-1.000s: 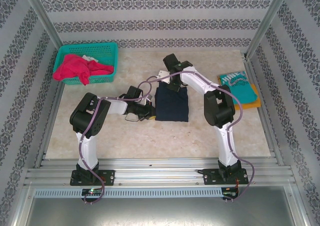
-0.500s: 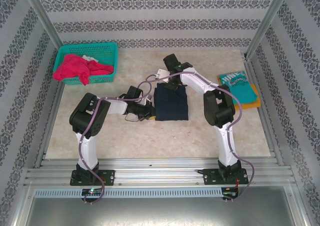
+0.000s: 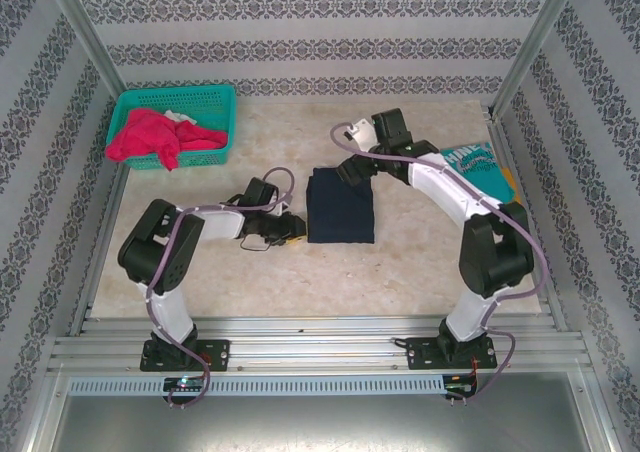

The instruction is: Fold and stack the t-shirts

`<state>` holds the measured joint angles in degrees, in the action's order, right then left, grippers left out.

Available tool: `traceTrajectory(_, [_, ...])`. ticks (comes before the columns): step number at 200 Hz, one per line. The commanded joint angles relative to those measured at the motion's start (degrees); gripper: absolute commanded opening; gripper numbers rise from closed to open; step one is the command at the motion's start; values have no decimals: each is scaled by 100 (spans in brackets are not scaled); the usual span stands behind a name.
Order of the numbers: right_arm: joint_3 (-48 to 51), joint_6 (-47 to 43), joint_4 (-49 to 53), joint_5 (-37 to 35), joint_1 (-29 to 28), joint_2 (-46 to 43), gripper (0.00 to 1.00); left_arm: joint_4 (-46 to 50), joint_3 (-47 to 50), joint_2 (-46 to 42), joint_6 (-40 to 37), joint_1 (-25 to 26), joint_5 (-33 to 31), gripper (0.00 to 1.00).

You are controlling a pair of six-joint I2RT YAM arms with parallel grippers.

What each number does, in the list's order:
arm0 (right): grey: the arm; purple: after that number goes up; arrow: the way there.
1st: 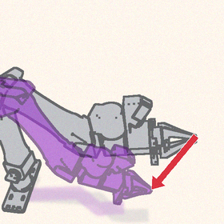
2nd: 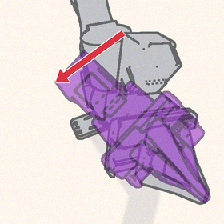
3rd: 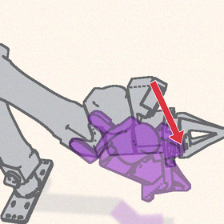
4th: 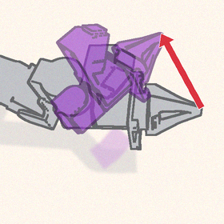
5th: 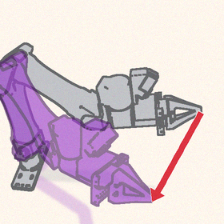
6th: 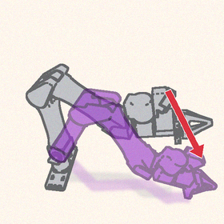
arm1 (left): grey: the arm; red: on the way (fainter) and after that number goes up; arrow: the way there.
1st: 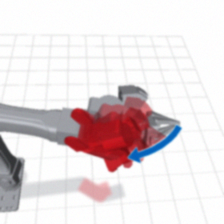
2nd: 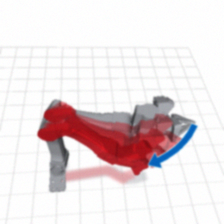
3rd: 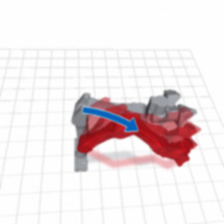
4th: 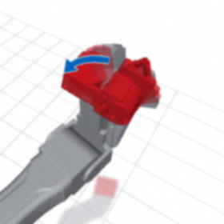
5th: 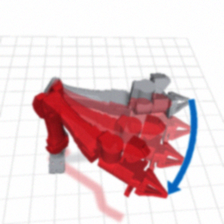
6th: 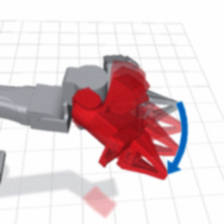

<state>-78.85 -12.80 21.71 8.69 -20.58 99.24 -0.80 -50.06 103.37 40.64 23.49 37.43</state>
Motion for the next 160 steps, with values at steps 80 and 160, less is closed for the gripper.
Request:
traceTrajectory(80, [1145,4623,-203,1124,643,252,84,1227,-1370,-506,-198,255,-1805,81])
traceTrajectory(160, [456,5116,244,790,787,1148,58,2514,-2567,1116,-4,570,-2585,24])
